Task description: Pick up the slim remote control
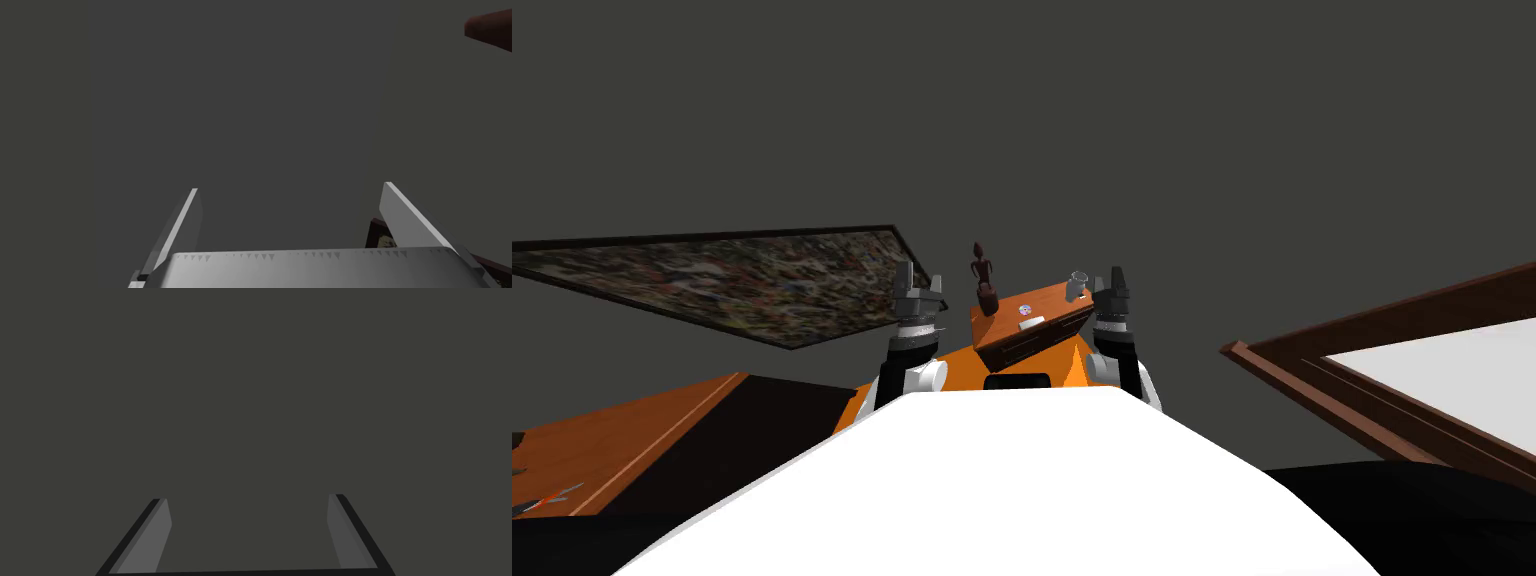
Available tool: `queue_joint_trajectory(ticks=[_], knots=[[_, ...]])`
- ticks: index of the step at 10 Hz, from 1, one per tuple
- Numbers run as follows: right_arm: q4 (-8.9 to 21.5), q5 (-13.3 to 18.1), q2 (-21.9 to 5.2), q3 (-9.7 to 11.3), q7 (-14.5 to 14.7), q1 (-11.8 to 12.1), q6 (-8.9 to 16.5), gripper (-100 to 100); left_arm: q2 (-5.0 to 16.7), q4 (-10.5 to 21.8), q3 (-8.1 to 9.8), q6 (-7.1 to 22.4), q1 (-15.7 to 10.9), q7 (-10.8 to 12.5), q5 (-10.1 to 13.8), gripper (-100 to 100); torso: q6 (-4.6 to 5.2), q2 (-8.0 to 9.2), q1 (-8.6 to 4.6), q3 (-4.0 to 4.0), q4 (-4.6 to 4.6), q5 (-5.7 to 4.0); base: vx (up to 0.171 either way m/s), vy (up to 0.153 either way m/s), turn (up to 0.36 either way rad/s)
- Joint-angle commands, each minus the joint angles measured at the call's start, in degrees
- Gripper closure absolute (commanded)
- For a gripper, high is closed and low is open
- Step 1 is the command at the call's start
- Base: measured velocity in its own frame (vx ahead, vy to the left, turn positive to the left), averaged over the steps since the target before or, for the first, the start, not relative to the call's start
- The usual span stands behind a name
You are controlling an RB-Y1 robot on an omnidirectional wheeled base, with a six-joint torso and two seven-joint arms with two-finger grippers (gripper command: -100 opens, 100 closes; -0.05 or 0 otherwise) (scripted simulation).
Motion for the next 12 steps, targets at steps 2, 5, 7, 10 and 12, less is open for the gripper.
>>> queue_joint_trajectory(ticks=[2, 5, 7, 10, 12], knots=[[1.4, 2.1, -4.1, 0.7, -1.5, -1.1, -0.5, -100, 0.0, 0.0, 0.00, 0.0, 0.0, 0.0, 0.0, 0, -0.04, 0.06, -0.05, 0.03, 0.01, -0.01, -0.036, -0.018, 0.265], [3.8, 5.8, -9.3, 2.0, -4.0, -2.9, -1.3, -100, 0.0, 0.0, 0.00, 0.0, 0.0, 0.0, 0.0, 0, -0.03, 0.22, -0.14, 0.12, 0.05, -0.03, -0.065, -0.028, 0.278], [4.8, 7.4, -11.9, 2.5, -5.1, -3.6, -1.6, -100, 0.0, 0.0, 0.00, 0.0, 0.0, 0.0, 0.0, 0, -0.04, 0.23, -0.13, 0.14, 0.05, -0.03, -0.061, -0.025, 0.267], [7.3, 11.1, -16.7, 3.9, -7.5, -5.1, -2.2, -100, 0.0, 0.0, 0.00, 0.0, 0.0, 0.0, 0.0, 0, -0.03, 0.18, -0.10, 0.10, 0.04, -0.02, -0.049, -0.018, 0.290], [10.3, 14.9, -20.8, 5.6, -10.2, -6.8, -2.9, -100, 0.0, 0.0, 0.00, 0.0, 0.0, 0.0, 0.0, 0, -0.03, 0.13, -0.14, 0.08, 0.03, -0.03, -0.058, -0.024, 0.381]])
